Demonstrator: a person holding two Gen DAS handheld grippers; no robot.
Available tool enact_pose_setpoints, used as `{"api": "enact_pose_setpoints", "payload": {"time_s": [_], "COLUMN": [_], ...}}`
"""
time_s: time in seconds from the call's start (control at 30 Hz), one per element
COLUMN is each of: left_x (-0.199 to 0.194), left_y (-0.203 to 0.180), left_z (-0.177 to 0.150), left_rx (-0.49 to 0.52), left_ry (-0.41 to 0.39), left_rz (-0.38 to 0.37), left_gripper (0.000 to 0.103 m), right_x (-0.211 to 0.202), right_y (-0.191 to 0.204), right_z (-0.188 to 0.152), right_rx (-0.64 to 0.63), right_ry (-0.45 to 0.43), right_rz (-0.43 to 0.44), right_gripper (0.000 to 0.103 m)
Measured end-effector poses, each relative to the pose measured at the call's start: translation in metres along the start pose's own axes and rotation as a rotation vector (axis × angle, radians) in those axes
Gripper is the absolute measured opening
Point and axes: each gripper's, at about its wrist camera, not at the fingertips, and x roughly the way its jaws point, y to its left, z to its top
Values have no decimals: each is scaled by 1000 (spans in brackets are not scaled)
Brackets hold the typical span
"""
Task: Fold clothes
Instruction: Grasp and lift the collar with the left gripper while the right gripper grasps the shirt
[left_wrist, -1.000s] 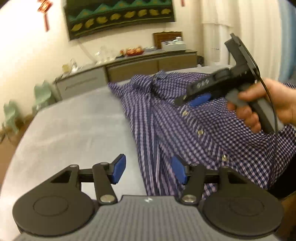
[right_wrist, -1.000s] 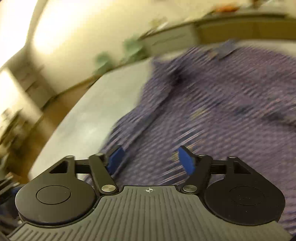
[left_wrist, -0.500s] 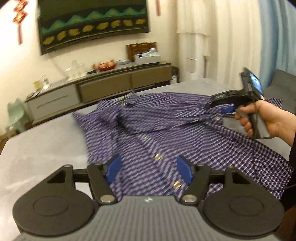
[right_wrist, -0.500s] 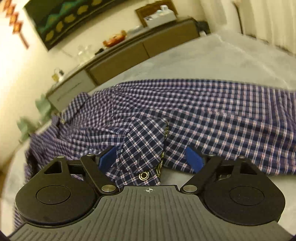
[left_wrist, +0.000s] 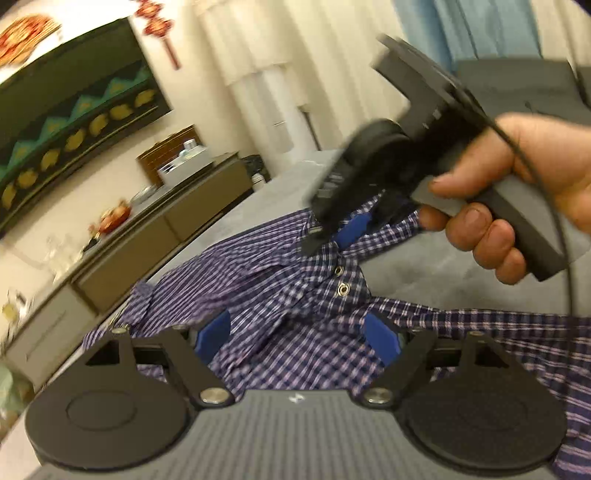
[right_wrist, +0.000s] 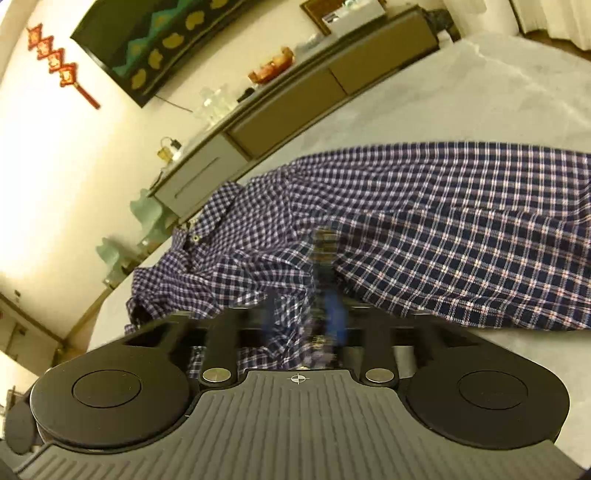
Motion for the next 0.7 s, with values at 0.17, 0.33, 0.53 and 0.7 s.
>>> {"api": "enact_pose_setpoints", "payload": {"time_s": [0.17,0.33,0.53,0.7], "left_x": [37,59,47,-38], "left_y": [-19,-26,21,134], "left_z": [7,16,20,5], "left_rx": [65,109,-100,-383], "left_ry": [1,-10,-6,-95], "left_rz": [15,98,72,163], "left_gripper": [82,68,13,7], "right_x": [17,5,-26,-42], "right_y": [-4,15,23,24], "right_z": [4,12,19,18], "right_rx": [30,7,10,20], "right_ry": [29,20,-102,-197], "right_rz": [80,194,224,207], "right_gripper": [9,8,24,34]}}
